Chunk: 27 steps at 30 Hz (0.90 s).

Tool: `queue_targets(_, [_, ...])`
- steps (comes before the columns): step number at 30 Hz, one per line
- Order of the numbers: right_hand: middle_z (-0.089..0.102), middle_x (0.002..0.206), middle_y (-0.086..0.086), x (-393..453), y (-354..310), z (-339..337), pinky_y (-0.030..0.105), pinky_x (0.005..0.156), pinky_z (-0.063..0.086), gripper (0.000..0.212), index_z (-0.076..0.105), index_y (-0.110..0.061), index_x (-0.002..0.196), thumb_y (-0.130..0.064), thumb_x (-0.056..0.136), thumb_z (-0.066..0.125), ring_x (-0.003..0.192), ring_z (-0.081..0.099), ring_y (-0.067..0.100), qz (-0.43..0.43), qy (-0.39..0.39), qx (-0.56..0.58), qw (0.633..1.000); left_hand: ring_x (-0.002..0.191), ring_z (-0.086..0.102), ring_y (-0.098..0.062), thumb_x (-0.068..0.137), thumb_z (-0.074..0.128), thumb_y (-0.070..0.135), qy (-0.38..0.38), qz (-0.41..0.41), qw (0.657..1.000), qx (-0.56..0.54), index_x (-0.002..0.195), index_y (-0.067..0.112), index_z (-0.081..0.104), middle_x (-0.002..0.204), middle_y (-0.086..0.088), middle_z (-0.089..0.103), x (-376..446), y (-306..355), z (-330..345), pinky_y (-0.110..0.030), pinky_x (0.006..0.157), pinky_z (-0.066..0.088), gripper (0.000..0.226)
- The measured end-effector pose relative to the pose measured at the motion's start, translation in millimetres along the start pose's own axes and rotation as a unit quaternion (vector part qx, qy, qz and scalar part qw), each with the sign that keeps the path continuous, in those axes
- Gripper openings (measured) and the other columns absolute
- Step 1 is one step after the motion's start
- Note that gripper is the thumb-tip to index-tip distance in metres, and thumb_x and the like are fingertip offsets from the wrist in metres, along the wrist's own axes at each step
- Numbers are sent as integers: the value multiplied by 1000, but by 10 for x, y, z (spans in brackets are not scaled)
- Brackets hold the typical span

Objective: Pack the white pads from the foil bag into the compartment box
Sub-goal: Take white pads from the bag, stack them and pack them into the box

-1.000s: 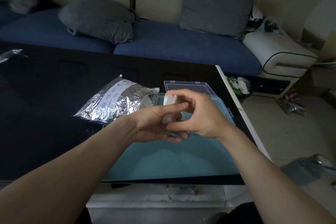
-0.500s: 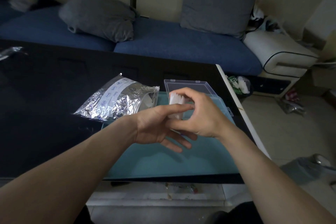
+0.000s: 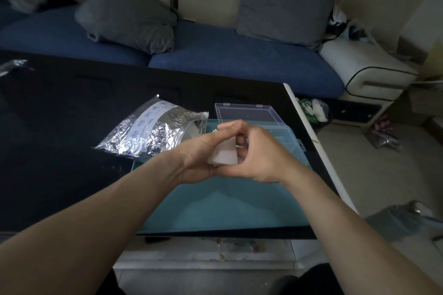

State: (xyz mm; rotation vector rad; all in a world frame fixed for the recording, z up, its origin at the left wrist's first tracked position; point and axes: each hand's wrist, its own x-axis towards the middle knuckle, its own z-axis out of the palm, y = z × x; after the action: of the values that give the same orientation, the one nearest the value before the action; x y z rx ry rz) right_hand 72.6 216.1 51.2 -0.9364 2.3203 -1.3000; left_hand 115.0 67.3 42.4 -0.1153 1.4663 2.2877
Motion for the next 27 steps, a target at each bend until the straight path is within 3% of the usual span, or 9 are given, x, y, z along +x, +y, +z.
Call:
queue_targets(2, [68, 110, -5, 8, -8, 0, 35, 88, 60, 66, 61, -24, 118, -18, 62, 97, 94, 73, 8, -7, 7, -10, 1000, 80, 67, -16, 84, 60, 54, 20, 7, 1000, -20, 99, 16, 67, 89, -2, 66, 11, 2, 4, -31, 75, 54, 41])
queue_targets(5, [59, 115, -5, 11, -50, 8, 20, 83, 58, 69, 61, -21, 117, -25, 59, 98, 92, 70, 2, -21, 25, -59, 998, 81, 69, -20, 83, 62, 56, 30, 22, 998, -49, 104, 16, 70, 90, -6, 67, 24, 15, 10, -36, 75, 55, 46])
queue_targets(8, [57, 116, -5, 33, -56, 46, 17, 74, 57, 73, 62, -18, 120, -24, 56, 99, 88, 70, 1, -17, 29, -64, 997, 73, 65, -19, 85, 63, 55, 43, 22, 997, -65, 102, 14, 68, 84, -7, 65, 46, 4, 28, -31, 66, 57, 45])
queue_targets(12, [55, 116, -5, 51, -42, 67, 25, 77, 60, 70, 54, -28, 110, -31, 56, 99, 91, 68, 6, -23, 48, -103, 993, 75, 66, -17, 82, 64, 53, 35, 10, 998, -52, 92, 17, 74, 85, -4, 68, 49, -4, 28, -30, 68, 55, 38])
queue_targets(16, [41, 126, -8, 17, -76, 23, 7, 73, 47, 82, 47, -20, 127, -41, 63, 93, 96, 58, 5, 4, 44, -183, 982, 68, 60, -13, 79, 77, 45, 49, 12, 998, -22, 114, 13, 61, 85, -3, 61, 93, -32, -51, -27, 57, 55, 50])
queue_targets(18, [46, 128, -6, 8, -84, 23, 16, 75, 53, 79, 50, -21, 122, -44, 61, 94, 92, 64, 8, 18, 42, -182, 982, 62, 57, -11, 82, 75, 39, 30, 11, 999, -9, 108, 9, 60, 75, -2, 60, 94, -43, -58, -22, 56, 53, 42])
queue_targets(20, [51, 125, -5, -1, -86, 34, 24, 74, 59, 70, 49, -27, 110, -39, 59, 96, 86, 69, 10, 23, 44, -150, 987, 63, 56, -10, 80, 72, 34, 17, 9, 1000, -13, 100, 8, 63, 73, -2, 62, 82, -38, -56, -19, 58, 53, 34])
queue_targets(24, [54, 98, -16, -26, -127, 13, 11, 67, 49, 69, 48, -25, 113, -37, 62, 94, 76, 60, -3, 46, 44, -160, 985, 62, 56, -11, 78, 74, 29, 36, 22, 999, -31, 94, 5, 64, 75, -4, 62, 102, -48, -56, -19, 56, 53, 31])
queue_targets(27, [56, 100, -14, -23, -128, -5, 5, 62, 47, 70, 51, -23, 112, -37, 60, 96, 72, 57, -10, 54, 43, -168, 983, 64, 58, -13, 80, 75, 31, 71, 21, 997, -26, 104, 3, 64, 80, -6, 63, 113, -70, -22, -22, 54, 54, 39])
